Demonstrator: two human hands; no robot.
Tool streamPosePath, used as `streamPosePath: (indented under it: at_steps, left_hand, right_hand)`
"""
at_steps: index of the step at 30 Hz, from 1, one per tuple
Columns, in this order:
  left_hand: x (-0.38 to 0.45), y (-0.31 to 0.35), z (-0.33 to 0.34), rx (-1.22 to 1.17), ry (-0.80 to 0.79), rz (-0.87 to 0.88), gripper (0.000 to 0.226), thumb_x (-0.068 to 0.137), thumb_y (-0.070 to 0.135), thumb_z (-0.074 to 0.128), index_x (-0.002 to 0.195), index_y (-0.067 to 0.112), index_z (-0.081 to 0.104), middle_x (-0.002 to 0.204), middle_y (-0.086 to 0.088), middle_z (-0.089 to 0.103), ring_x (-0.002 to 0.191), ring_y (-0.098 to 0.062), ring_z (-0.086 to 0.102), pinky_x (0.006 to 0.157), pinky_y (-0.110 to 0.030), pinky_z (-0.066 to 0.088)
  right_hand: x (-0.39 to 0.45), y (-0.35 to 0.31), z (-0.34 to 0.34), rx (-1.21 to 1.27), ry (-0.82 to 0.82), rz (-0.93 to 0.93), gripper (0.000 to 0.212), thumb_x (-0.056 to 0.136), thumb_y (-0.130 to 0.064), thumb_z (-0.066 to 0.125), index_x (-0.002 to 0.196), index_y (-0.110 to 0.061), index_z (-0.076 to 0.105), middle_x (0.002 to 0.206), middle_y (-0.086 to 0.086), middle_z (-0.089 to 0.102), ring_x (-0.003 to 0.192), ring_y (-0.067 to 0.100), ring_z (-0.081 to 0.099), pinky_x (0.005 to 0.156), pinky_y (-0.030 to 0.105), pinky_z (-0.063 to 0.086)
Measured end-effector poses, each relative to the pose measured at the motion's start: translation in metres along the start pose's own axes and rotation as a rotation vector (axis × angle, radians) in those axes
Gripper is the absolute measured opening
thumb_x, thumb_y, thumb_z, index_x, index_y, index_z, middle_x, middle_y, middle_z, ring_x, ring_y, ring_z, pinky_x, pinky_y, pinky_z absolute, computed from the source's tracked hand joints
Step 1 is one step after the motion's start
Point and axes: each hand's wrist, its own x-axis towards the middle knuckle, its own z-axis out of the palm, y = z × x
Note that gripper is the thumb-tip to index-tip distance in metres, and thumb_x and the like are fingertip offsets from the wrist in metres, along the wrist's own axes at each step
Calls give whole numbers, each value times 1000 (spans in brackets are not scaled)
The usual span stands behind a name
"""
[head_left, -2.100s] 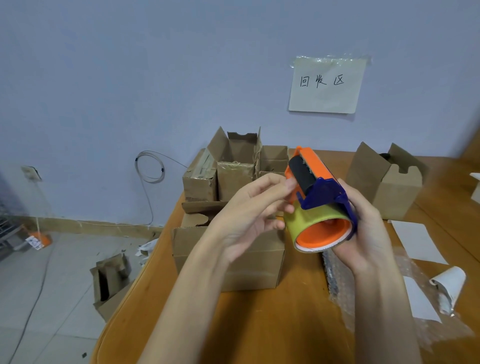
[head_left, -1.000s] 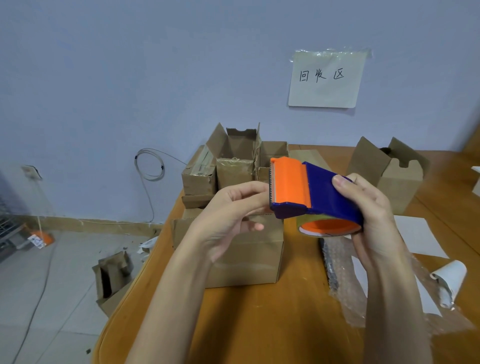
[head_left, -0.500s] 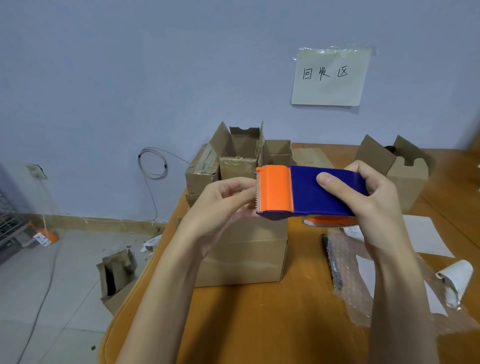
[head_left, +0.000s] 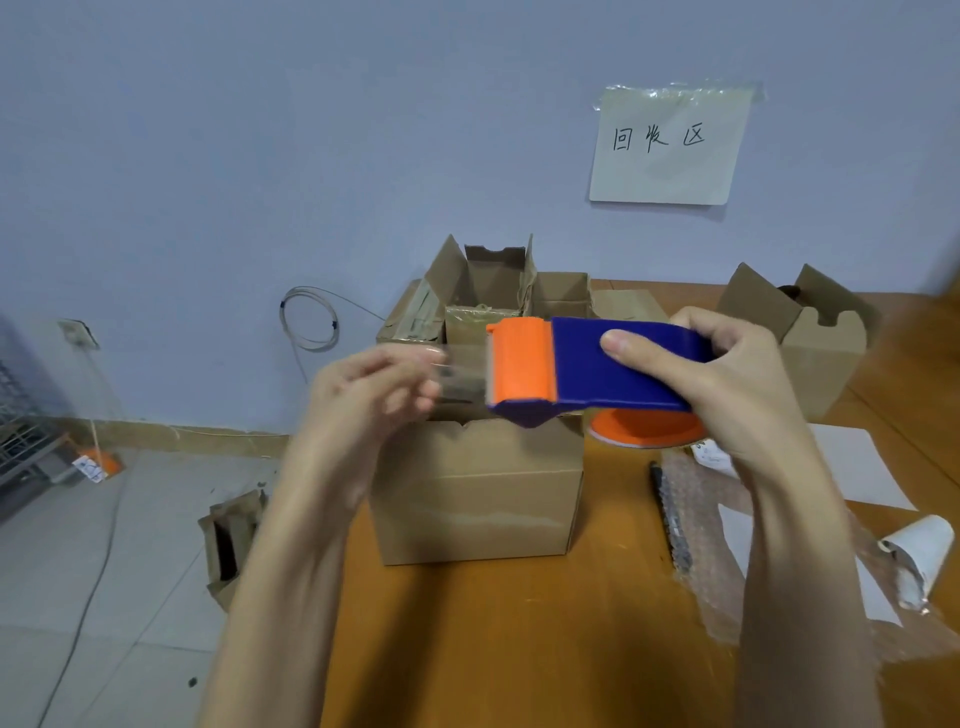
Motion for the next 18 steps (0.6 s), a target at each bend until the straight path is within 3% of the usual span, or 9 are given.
streamPosePath:
  at_steps: [4, 7, 9, 11, 14, 18]
  left_hand:
    - [0, -1, -47, -11, 166, 29, 36, 90, 5, 57, 61, 17, 75, 63, 4, 62, 53, -6, 54, 56, -13, 47]
    - [-4, -12, -48, 52, 200, 67, 26, 92, 11, 56, 71, 18, 69, 67, 4, 56, 64, -10, 52, 55, -13, 46]
    - [-10, -17, -46, 109, 142, 154, 9, 85, 22, 64, 80, 16, 61, 76, 6, 54, 79, -10, 54, 67, -13, 47]
    - [-14, -24, -49, 190, 48, 228, 32, 65, 37, 74, 84, 19, 56, 87, 12, 57, 97, -4, 57, 85, -14, 44]
    - [-10, -41, -48, 278, 47, 260, 56, 47, 43, 82, 91, 26, 51, 100, 19, 55, 125, -6, 50, 105, -24, 32]
    - [3, -58, -37, 231, 6, 305, 66, 45, 37, 87, 95, 24, 45, 95, 27, 54, 127, -6, 51, 113, -29, 33]
  right_hand:
    - [4, 3, -29, -9, 117, 2, 65, 51, -65, 80, 68, -7, 56, 60, -2, 62, 57, 6, 58, 51, 14, 43]
    - [7, 7, -27, -35, 75, 8, 66, 54, -57, 83, 74, -1, 56, 64, 4, 65, 57, 7, 60, 48, 10, 42]
    - [8, 9, -26, -50, 63, 22, 69, 53, -65, 82, 74, -3, 58, 67, 4, 67, 58, 8, 62, 48, 10, 43]
    - [8, 9, -28, -59, 67, 40, 73, 48, -72, 74, 74, -5, 60, 68, 4, 68, 59, 9, 63, 49, 10, 44]
    - [7, 11, -31, -93, 53, 48, 76, 46, -76, 69, 78, -7, 62, 70, 2, 70, 62, 10, 66, 49, 12, 45]
    - [7, 14, -32, -113, 49, 53, 60, 57, -66, 71, 76, -10, 61, 70, 1, 69, 65, 13, 66, 51, 13, 44]
